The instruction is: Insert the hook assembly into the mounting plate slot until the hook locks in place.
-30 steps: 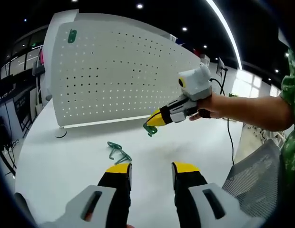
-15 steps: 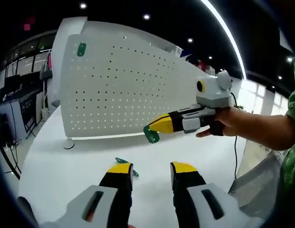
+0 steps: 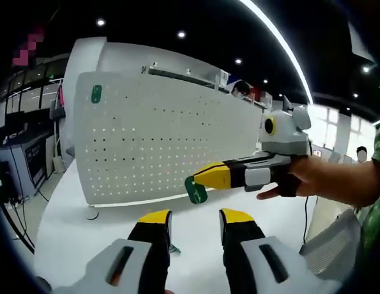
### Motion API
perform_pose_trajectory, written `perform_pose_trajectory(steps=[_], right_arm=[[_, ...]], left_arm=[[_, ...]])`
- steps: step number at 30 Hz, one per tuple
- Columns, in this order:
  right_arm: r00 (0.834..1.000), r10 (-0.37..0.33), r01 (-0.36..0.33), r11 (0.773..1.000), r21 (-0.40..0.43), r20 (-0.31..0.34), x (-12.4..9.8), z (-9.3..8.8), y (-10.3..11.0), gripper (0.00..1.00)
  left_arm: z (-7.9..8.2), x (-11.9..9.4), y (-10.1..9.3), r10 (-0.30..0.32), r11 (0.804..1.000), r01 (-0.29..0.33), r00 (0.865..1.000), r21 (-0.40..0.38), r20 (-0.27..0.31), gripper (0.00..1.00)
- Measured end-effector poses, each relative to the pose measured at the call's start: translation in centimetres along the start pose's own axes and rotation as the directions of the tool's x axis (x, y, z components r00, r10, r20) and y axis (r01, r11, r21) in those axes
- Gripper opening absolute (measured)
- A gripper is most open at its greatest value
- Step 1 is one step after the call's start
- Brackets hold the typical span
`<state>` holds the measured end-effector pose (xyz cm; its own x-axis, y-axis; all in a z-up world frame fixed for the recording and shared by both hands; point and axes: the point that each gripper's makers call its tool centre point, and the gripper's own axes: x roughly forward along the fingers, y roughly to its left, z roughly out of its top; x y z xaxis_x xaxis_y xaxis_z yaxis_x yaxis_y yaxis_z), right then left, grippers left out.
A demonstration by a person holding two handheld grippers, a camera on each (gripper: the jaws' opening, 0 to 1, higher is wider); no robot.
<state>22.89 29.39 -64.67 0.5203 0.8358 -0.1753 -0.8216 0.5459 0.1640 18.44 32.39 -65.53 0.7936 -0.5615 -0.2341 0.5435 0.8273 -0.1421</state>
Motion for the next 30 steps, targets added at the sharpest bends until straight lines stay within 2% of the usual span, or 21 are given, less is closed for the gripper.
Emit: perform_pose_trajectory(steps=[9,23,30], right_arm=[[0.999,0.002,-0.003,1.0,0.025,0.054,-0.7,1.6,1.0,0.0],[0.993,0.013,-0.022,0.997,0.074,0.115,-0.9,3.0,2.1,0.0],[0.992,0.016,-0.026,0.996,0.084,0.122,-0.9,3.0,2.3,0.0]], left_arm=[[2.3,0.5,-0.5,0.012,1.0,-0.013,0.999,0.023,0.052,0.27],[3.0,1.1,-0.3,0.034,0.999,-0.034,0.996,0.0,0.079,0.18],[3.3,1.3,-0.4,0.041,0.999,-0.042,0.995,0.002,0.092,0.13]])
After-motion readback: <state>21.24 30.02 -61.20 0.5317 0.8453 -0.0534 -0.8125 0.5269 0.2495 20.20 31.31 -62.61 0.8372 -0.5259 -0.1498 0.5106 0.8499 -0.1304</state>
